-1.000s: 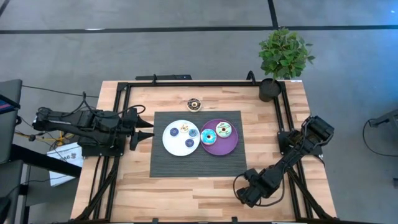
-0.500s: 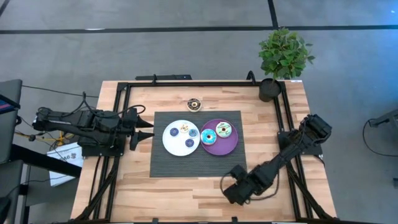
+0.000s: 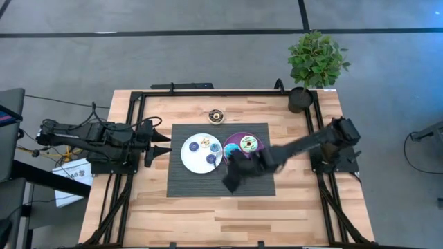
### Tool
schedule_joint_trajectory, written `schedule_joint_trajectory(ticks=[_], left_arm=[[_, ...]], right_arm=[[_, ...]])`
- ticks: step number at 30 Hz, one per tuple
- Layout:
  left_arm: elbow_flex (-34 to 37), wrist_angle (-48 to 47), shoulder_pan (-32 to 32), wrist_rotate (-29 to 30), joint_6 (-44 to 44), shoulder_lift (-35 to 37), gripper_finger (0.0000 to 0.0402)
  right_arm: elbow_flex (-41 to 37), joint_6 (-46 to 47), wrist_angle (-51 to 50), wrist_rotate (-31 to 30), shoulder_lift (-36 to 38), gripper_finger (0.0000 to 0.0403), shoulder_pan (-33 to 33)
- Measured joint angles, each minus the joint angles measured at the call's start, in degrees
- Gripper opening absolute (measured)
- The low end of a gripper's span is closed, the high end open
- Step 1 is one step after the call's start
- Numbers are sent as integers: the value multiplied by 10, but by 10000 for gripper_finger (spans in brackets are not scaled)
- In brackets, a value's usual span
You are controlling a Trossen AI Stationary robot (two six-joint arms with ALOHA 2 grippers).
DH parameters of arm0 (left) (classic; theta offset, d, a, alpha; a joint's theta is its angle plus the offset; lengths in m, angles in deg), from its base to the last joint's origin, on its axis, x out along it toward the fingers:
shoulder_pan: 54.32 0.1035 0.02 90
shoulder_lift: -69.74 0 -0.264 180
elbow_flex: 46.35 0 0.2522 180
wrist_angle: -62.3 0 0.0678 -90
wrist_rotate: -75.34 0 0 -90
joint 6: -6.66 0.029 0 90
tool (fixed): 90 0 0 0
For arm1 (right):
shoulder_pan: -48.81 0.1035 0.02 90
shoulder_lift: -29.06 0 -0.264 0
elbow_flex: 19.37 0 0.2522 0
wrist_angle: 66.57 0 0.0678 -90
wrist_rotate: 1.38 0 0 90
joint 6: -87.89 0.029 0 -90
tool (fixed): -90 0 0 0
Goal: Pick & Place donuts
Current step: Put the small green donut on the white plate
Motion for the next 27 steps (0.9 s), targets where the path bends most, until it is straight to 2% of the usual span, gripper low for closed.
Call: schedule_joint_trajectory(ticks=[6,11,18,23,27], left_arm=[[0,0,0,0,0,0,212],[0,0,0,1,0,0,212],[0,1,0,24,1,0,212],[0,-2,0,30,1,0,212],[0,-3,0,34,1,0,212]], right_arm=[[66,-151,77,44,0,132,-87],[142,-265,161,44,-21,132,-116],[338,-369,69,53,-169,132,-139],[467,-343,-52,87,-284,132,-175],[531,-313,-129,168,-349,132,-196]])
